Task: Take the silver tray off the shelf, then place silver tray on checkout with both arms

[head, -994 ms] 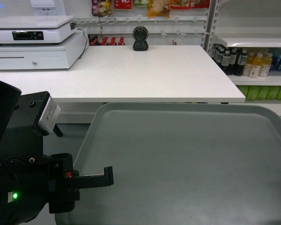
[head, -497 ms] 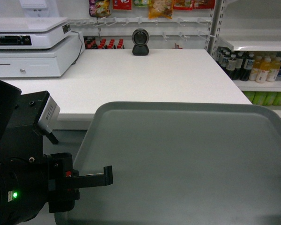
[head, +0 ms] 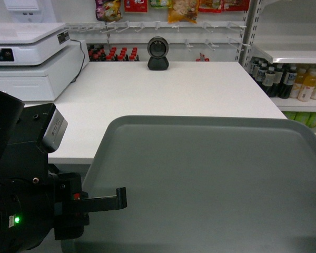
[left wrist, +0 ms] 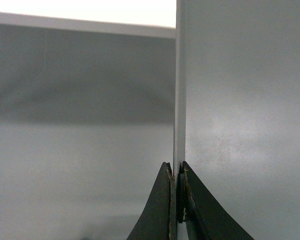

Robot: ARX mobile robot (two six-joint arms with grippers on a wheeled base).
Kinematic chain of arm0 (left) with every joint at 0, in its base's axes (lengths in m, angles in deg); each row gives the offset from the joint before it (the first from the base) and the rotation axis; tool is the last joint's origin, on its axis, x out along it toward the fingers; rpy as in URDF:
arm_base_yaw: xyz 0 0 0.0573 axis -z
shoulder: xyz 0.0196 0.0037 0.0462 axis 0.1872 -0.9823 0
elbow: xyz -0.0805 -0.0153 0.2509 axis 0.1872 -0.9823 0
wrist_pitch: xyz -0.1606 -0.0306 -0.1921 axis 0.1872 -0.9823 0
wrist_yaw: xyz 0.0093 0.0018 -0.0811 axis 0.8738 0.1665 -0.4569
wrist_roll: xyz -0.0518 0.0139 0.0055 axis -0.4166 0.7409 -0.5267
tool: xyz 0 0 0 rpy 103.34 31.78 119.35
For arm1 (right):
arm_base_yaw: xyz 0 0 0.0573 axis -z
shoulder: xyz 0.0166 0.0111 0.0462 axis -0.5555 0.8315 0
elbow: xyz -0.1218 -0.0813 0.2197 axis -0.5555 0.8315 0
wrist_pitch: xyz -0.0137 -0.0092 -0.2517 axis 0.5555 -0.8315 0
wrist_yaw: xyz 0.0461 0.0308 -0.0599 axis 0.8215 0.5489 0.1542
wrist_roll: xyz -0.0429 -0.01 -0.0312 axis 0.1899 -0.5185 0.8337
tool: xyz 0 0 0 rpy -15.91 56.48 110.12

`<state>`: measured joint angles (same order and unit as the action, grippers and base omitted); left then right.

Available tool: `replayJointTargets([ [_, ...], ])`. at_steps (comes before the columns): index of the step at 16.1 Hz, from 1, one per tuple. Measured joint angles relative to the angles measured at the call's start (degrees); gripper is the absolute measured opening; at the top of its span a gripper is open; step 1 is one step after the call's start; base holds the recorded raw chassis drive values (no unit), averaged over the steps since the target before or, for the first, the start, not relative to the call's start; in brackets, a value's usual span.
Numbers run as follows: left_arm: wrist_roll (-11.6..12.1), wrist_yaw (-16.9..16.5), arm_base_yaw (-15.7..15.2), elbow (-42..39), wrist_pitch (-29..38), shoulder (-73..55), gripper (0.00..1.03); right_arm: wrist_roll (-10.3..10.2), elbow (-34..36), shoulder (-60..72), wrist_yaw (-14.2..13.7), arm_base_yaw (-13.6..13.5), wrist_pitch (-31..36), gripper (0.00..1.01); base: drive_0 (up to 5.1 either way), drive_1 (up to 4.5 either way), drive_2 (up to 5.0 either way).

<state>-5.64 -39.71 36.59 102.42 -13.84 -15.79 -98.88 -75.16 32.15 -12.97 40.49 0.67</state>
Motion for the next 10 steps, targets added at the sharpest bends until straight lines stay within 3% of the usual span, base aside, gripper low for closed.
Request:
replayJointTargets([
  [10,0.0,0.0,0.0,0.0,0.0,0.0,0.03,0.0,0.0,0.0,0.0,0.0,0.0,0.03,0.0,4.13,-4.1],
])
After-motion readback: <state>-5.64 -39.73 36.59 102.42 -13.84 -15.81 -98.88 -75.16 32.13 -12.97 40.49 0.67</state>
